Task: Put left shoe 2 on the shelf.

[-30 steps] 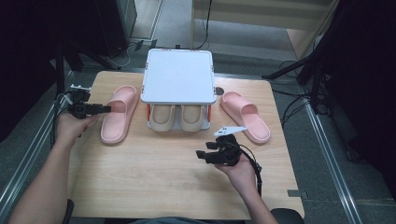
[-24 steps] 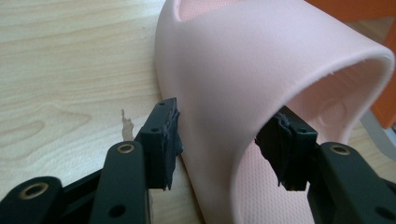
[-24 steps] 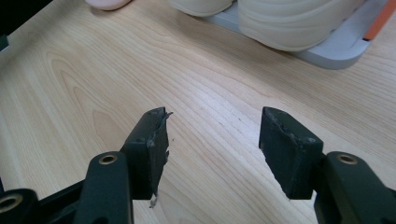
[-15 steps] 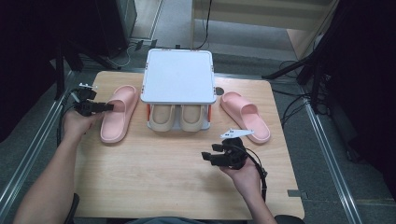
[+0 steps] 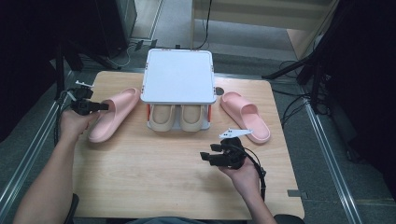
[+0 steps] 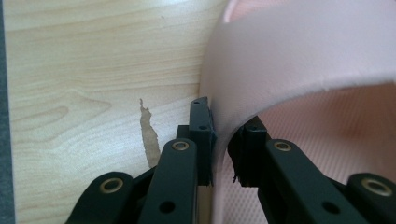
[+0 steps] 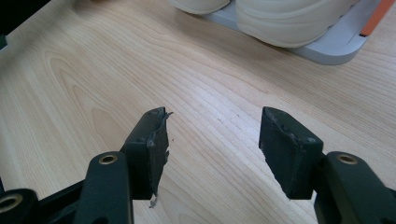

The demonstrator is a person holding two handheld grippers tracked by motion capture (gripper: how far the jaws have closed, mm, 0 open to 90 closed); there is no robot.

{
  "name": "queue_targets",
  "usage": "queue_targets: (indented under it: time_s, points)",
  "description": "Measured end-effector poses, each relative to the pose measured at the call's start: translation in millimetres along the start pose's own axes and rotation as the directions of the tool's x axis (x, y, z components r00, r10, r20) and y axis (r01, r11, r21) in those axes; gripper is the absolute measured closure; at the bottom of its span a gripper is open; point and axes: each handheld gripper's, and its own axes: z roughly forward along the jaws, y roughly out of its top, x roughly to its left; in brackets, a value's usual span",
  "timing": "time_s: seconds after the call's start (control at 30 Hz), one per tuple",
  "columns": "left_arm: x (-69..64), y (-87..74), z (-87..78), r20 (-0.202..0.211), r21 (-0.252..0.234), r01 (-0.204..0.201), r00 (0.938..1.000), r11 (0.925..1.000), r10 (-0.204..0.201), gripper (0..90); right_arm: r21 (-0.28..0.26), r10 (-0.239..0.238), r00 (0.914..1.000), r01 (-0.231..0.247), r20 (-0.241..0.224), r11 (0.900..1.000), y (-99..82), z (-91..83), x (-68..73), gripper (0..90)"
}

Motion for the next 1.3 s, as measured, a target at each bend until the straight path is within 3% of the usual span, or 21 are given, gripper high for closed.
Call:
queue_targets:
  time_s: [0.1,0.27,0.53,0.77,0.9,1.07,1.2,1.3]
  points:
    - [-1.0,1.3,-3.4,0.011,-0.006,0.023,0.9997,0.9997,-0.023,81.5,0.000,0.004,1.0000,-0.004,0.001,1.0000,0.3,0.1,0.0,43.0]
    - [-5.1,3.9,-6.5,0.017,-0.001,0.023,0.9996,0.9997,-0.023,81.6,-0.012,0.003,1.0000,-0.003,-0.004,0.9999,1.5,-0.3,0.2,43.0]
    - [-13.2,15.8,-22.9,0.056,-0.035,0.072,0.9960,0.9968,-0.070,81.6,-0.027,0.007,0.9997,-0.008,-0.024,0.9996,5.4,1.0,-2.3,43.0]
    - [-19.6,37.6,-40.5,-0.007,-0.035,0.033,0.9994,0.9989,-0.033,81.2,-0.027,-0.008,0.9989,0.007,-0.045,0.9996,9.8,4.2,-0.5,43.0]
    - [-23.4,51.6,-51.1,-0.027,-0.054,0.035,0.9990,0.9979,-0.037,81.1,-0.022,-0.016,0.9982,0.015,-0.057,0.9996,12.6,7.6,0.7,43.0]
    - [-27.6,65.6,-65.5,-0.017,-0.063,0.030,0.9994,0.9975,-0.031,80.8,-0.018,-0.026,0.9974,0.025,-0.067,0.9995,15.3,11.1,2.7,43.0]
    - [-32.9,77.6,-73.6,-0.042,-0.053,0.018,0.9989,0.9984,-0.021,80.4,-0.018,-0.037,0.9966,0.035,-0.074,0.9992,17.0,13.5,4.0,43.0]
    - [-37.5,85.2,-77.9,-0.036,-0.056,0.016,0.9992,0.9983,-0.019,80.1,-0.016,-0.039,0.9961,0.038,-0.079,0.9991,19.0,14.3,4.8,43.0]
